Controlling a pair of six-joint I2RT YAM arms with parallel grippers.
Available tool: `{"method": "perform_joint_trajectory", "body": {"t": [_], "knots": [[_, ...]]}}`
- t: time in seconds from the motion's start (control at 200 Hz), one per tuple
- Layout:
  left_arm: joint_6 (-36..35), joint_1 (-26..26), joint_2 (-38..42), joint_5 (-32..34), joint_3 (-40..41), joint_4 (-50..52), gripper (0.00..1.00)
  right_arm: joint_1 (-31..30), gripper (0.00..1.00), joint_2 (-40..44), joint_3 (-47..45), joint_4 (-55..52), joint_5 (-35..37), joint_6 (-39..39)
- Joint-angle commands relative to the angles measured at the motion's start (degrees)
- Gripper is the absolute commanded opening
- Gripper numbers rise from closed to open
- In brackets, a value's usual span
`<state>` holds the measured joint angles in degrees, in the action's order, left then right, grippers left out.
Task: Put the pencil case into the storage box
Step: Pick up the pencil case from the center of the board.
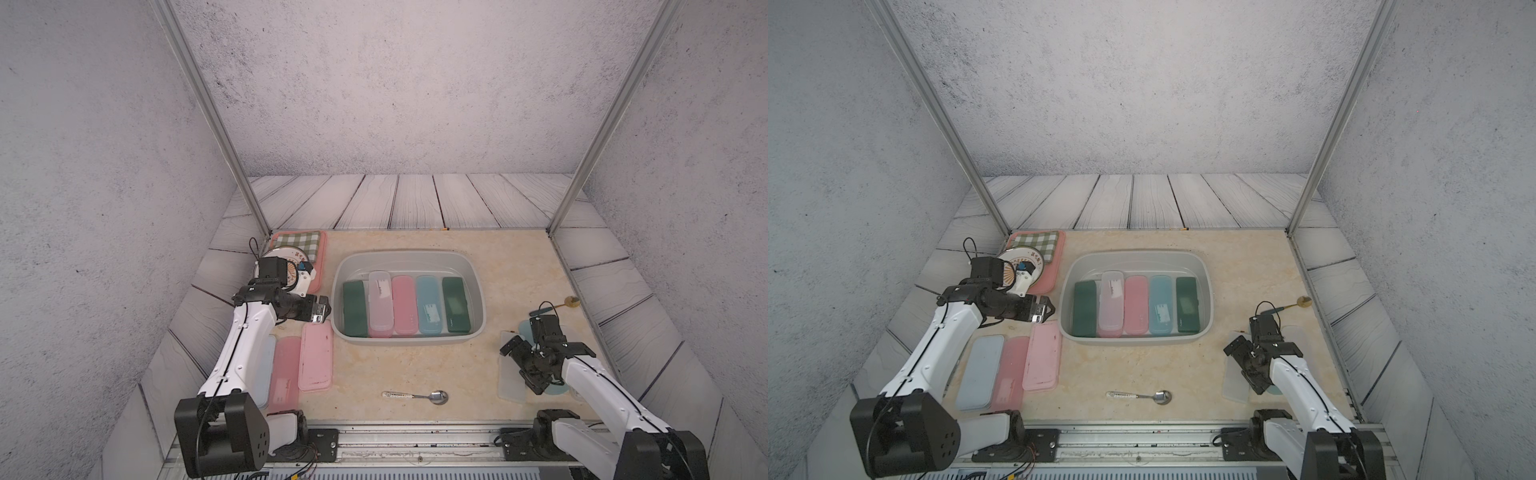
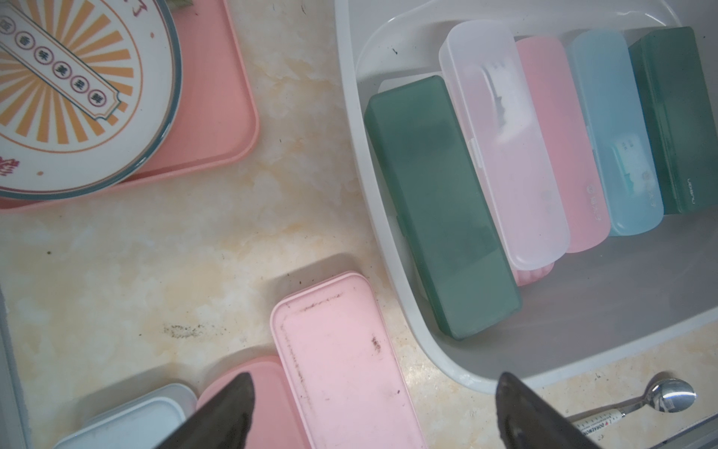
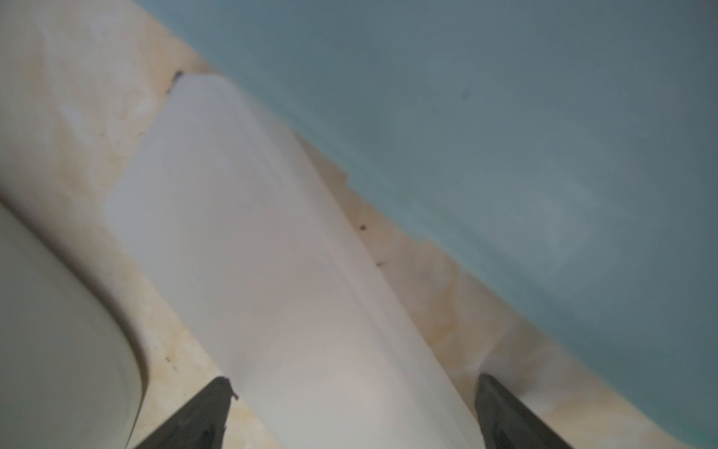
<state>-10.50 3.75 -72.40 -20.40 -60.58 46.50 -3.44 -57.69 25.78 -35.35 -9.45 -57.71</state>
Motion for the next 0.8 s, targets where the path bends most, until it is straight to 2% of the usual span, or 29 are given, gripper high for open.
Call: {"method": "perform_joint_trajectory", "body": {"t": [0.0,0.175,0.385,0.51,0.605,0.796], "knots": [[-0.35,0.49,-0.11,-0.78,0.64,-0.01,0.97,-3.11,0.99,0.00,-2.57,0.33,-3.35,-2.53],[-0.34,0.47,-0.02,-0.90,0.59,-0.03,0.97,-7.96,0.99,-4.13,1.40,-5.50,6.87,-1.44],[-0.36,0.56,0.07,-0.78,0.69,-0.05,0.97,-20.42,0.99,-13.20,8.22,-10.34,16.49,-2.92],[-0.41,0.55,0.39,-0.51,0.70,0.08,0.97,-22.52,0.95,-16.13,10.11,-12.33,20.00,-3.02],[-0.41,0.61,0.50,-0.39,0.71,0.12,0.97,-23.59,0.87,-17.57,11.02,-12.85,21.20,-2.50],[-0.40,0.64,0.33,-0.21,0.81,-0.08,0.97,-25.74,0.79,-16.81,11.05,-12.84,22.06,-2.80]]}}
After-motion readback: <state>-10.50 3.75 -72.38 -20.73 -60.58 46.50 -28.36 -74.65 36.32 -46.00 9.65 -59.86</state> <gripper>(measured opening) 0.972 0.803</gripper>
